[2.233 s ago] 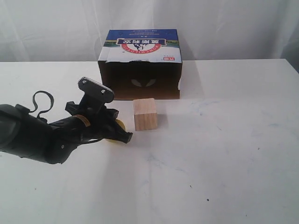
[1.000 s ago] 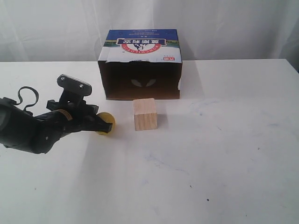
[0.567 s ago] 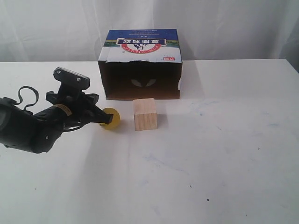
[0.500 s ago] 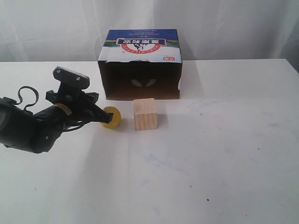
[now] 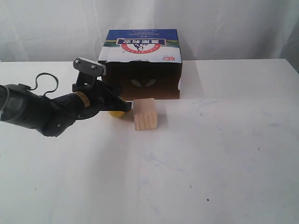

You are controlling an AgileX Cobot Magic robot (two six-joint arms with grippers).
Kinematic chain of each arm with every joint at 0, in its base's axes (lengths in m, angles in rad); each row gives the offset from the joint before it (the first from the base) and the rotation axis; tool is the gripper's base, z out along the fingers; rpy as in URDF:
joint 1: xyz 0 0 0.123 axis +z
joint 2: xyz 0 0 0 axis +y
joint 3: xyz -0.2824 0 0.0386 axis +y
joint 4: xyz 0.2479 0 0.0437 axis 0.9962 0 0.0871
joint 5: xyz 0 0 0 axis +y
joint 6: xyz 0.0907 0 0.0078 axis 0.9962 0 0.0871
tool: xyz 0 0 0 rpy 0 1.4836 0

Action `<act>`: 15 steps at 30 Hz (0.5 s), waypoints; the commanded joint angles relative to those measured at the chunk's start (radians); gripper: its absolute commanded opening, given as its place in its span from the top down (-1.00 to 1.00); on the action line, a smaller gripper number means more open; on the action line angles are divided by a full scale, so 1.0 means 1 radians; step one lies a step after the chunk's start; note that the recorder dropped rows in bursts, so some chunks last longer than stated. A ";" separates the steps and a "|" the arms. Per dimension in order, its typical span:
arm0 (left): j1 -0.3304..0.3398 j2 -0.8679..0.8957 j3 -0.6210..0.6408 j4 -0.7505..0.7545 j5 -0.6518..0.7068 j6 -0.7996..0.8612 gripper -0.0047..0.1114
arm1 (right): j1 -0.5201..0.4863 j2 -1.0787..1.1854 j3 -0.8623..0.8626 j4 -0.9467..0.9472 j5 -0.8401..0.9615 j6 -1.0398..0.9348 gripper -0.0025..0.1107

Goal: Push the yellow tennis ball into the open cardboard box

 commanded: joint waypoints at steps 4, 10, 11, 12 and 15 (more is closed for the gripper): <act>0.024 0.112 -0.182 0.013 0.222 -0.061 0.92 | 0.003 -0.004 -0.001 -0.001 -0.007 -0.002 0.96; 0.024 0.128 -0.193 0.013 0.232 -0.061 0.92 | 0.003 -0.004 -0.001 -0.001 -0.005 -0.002 0.96; 0.024 0.130 -0.193 0.013 0.234 -0.061 0.92 | 0.003 -0.004 -0.001 -0.001 -0.005 -0.002 0.96; 0.024 0.130 -0.193 0.013 0.244 -0.061 0.92 | 0.003 -0.004 -0.001 -0.001 -0.005 -0.002 0.96; 0.024 0.130 -0.193 0.013 0.255 -0.059 0.92 | 0.003 -0.004 -0.001 -0.001 -0.005 -0.002 0.96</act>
